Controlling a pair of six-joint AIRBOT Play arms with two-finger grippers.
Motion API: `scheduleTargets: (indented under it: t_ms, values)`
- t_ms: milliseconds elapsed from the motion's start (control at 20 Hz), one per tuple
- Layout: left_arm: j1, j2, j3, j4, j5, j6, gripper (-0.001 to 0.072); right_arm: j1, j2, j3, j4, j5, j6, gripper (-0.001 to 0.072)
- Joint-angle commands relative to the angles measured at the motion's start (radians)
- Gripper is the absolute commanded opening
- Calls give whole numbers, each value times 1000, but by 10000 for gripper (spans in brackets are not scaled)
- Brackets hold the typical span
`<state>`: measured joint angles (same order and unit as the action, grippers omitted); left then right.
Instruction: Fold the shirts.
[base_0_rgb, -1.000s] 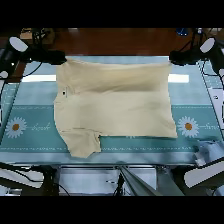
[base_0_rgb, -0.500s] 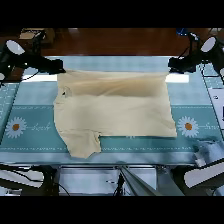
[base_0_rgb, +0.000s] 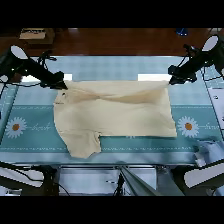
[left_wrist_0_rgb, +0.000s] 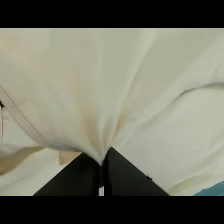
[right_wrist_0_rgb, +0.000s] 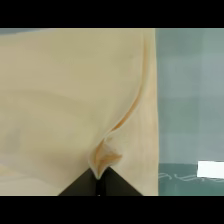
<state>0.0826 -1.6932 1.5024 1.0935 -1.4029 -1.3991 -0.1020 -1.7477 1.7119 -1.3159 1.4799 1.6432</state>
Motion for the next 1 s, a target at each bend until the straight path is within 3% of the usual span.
scheduleTargets:
  t_ms: [0, 50, 100, 200, 250, 400, 450, 500, 550, 650, 750, 950]
  values:
    - [8, -9, -18, 6, -47, -23, 87, -1, 2, 1, 6, 7, -5, 91]
    - [21, -4, -18, 7, -78, -17, 227, -1, 9, 3, 2, 29, -45, 237]
    - [45, 5, -19, 9, -140, 19, 227, -3, 25, 3, -20, 73, -117, 342]
    - [116, 40, -21, 14, -257, 44, 227, -3, 74, 2, -224, 236, -224, 354]
    - [156, 78, -36, 13, -279, 44, 227, -19, 112, -10, -277, 257, -200, 354]
    - [286, 274, -222, 14, -233, 86, 227, -98, 288, -156, -249, 127, -189, 355]
    - [333, 343, -317, 11, -206, 88, 376, -129, 347, -241, -217, 78, -193, 358]
    - [372, 401, -409, -4, -172, 48, 641, -164, 396, -335, -143, 37, -214, 433]
    - [407, 460, -504, -33, -149, 40, 709, -196, 434, -422, -50, 10, -248, 487]
    - [441, 555, -660, -46, -130, 82, 703, -251, 502, -584, 120, -62, -330, 498]
    - [446, 624, -789, -47, -130, 105, 568, -278, 588, -703, 162, -173, -343, 496]
    - [430, 651, -978, -47, -91, 116, 568, -296, 695, -816, 151, -249, -376, 496]
